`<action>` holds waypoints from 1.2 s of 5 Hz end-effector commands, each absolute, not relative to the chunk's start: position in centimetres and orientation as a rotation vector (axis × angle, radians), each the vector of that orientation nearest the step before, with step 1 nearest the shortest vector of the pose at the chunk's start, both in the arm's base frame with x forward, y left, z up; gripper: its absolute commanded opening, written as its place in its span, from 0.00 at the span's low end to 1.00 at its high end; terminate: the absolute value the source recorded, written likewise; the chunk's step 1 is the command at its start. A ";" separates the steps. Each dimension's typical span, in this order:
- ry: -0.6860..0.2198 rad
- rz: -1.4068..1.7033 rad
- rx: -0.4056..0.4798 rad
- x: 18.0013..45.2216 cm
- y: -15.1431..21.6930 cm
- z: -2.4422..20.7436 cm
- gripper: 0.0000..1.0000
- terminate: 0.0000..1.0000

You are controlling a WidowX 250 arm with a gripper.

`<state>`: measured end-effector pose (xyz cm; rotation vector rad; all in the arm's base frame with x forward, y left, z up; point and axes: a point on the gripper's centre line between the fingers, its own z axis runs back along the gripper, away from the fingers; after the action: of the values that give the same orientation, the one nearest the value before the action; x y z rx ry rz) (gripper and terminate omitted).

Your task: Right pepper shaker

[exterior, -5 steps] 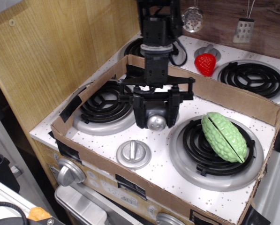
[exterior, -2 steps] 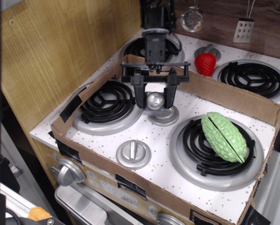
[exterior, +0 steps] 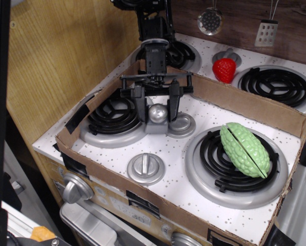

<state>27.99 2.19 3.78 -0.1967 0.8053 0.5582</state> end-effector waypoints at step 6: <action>0.876 0.573 -0.234 27.2 1.0 3.1 1.00 0.00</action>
<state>26.51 0.72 1.47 -0.2233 0.9616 0.5804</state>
